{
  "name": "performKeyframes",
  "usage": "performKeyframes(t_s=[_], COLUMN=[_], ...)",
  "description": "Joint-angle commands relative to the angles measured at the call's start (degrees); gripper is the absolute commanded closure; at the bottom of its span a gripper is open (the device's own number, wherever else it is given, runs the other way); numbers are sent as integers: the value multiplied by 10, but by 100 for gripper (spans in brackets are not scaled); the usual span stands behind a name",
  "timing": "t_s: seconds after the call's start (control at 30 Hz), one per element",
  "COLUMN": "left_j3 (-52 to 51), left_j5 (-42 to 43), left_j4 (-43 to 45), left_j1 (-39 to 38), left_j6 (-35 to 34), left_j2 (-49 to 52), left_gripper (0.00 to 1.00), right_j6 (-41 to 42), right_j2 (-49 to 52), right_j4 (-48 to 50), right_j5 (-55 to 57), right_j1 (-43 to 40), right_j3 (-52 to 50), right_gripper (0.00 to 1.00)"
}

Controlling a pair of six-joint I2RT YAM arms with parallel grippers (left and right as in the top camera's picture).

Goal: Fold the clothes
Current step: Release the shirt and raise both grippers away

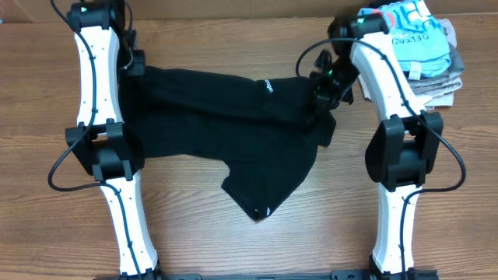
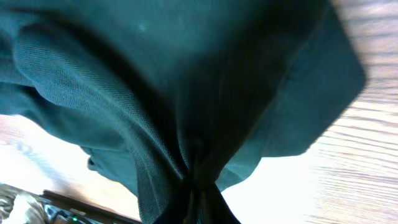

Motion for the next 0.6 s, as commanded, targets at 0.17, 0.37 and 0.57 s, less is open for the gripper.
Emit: performKeyframes(t_s=[0.17,0.37,0.57], left_j3=[-17,57,121], left_j5=[-7,13,72], left_j4=[-8,-38,-38], left_j1=[6,6,6], left_j6=[16,12,-3], left_j2=[-16,-26,-112], left_gripper=[15,0,0], right_j6=[-5,-4,1], right_j2=[-12,-60,-173], right_j4=[13,-1,-22], right_j5=[3,3,3], right_j1=[8,2,3], right_j3=[-43,19,66], right_gripper=[62,53,46])
